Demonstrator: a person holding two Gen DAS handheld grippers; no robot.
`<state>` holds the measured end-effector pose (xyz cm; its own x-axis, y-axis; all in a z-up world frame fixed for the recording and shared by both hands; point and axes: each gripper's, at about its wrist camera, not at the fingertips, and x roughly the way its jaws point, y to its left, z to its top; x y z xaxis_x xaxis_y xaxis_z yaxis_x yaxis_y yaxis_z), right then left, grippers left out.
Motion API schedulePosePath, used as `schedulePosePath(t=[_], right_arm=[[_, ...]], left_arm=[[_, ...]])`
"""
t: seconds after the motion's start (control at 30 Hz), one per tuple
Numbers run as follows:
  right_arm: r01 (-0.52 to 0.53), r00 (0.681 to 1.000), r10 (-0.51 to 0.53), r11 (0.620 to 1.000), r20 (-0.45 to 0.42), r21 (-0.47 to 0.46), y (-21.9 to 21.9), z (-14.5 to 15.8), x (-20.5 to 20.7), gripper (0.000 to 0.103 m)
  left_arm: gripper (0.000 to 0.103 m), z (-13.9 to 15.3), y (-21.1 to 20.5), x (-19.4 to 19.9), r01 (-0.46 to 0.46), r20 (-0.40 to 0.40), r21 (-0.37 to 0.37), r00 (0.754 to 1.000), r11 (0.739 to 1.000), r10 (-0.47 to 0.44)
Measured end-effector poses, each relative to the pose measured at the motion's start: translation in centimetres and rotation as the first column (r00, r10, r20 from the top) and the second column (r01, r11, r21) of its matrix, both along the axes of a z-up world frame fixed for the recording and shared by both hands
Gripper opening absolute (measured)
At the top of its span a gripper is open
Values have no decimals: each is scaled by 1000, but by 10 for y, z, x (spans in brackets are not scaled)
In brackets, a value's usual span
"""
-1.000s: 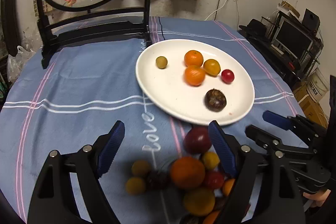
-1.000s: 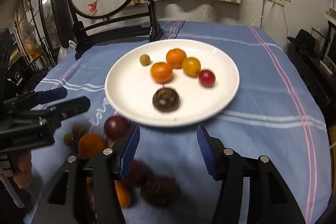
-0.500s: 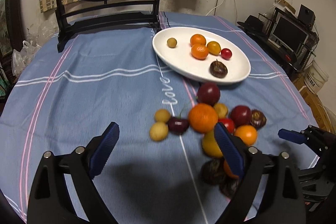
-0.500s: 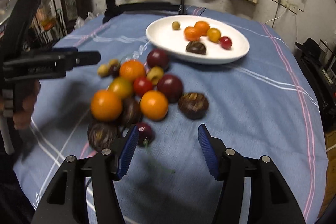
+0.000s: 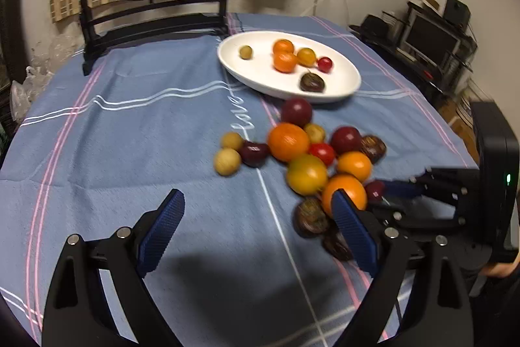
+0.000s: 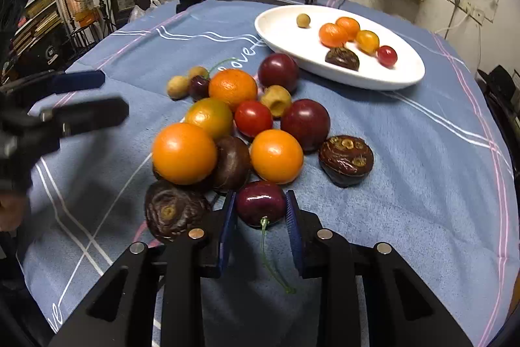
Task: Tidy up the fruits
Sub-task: 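Grasp a dark red cherry with the right gripper while the left gripper grasps a dark brown fruit, then lower the cherry and dark brown fruit onto the white plate and release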
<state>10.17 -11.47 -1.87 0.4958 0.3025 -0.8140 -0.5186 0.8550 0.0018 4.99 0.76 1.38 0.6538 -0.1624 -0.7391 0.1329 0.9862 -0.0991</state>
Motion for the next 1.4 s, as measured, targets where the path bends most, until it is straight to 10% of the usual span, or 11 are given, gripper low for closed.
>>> schedulePosePath(t=[0.43,0.9,1.4], right_arm=[[94,993,-97,994,61,52,-50,15,-17,30],[64,994,-74,991,81,118,-62,22,-27,30],[73,971,-106,985,216,155,-31,89,33,30]], left_arm=[[88,-22,-52,-19,151,-92,24,985,988,-148],[44,-35,-76,-11,189,-177,72,969,979,-174],[44,46,-51,52,132,51,48,990,990,-134]])
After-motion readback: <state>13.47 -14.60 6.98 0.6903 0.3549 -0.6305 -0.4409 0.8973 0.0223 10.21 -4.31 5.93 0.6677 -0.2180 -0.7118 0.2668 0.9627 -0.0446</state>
